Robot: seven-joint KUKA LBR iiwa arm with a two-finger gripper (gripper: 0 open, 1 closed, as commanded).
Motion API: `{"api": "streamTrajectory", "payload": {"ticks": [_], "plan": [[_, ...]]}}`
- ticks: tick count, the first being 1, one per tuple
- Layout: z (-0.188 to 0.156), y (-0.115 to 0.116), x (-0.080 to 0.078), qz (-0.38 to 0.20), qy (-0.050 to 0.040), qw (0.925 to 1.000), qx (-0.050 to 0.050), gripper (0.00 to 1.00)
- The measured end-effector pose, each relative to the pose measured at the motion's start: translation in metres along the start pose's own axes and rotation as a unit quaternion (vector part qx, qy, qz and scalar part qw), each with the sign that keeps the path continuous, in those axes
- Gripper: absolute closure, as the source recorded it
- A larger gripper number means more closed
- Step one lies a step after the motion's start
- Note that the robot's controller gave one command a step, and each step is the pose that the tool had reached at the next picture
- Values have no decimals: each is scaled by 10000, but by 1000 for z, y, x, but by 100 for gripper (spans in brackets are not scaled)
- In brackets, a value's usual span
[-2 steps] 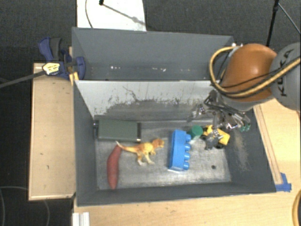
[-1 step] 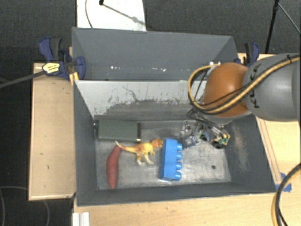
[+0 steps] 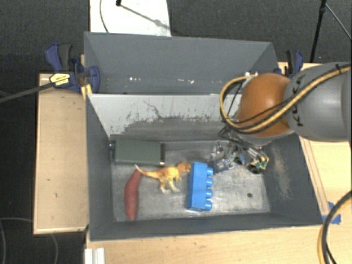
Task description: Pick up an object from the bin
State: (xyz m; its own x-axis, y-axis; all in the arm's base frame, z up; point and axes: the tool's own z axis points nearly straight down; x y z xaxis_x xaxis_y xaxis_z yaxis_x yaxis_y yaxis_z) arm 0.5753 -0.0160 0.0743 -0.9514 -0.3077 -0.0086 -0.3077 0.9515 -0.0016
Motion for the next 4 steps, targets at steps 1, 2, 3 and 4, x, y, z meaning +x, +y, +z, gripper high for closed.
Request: {"api": "streamTrajectory", "payload": {"ticks": [1, 2, 3, 4], "plan": [[-31, -37, 55, 144, 46, 9999, -22, 100], [-47, -24, 57, -506, 21, 9987, -6, 0], [-48, -9, 50, -718, 14, 9974, -12, 0], [-56, 27, 41, -1024, 18, 9947, -1, 0]]}}
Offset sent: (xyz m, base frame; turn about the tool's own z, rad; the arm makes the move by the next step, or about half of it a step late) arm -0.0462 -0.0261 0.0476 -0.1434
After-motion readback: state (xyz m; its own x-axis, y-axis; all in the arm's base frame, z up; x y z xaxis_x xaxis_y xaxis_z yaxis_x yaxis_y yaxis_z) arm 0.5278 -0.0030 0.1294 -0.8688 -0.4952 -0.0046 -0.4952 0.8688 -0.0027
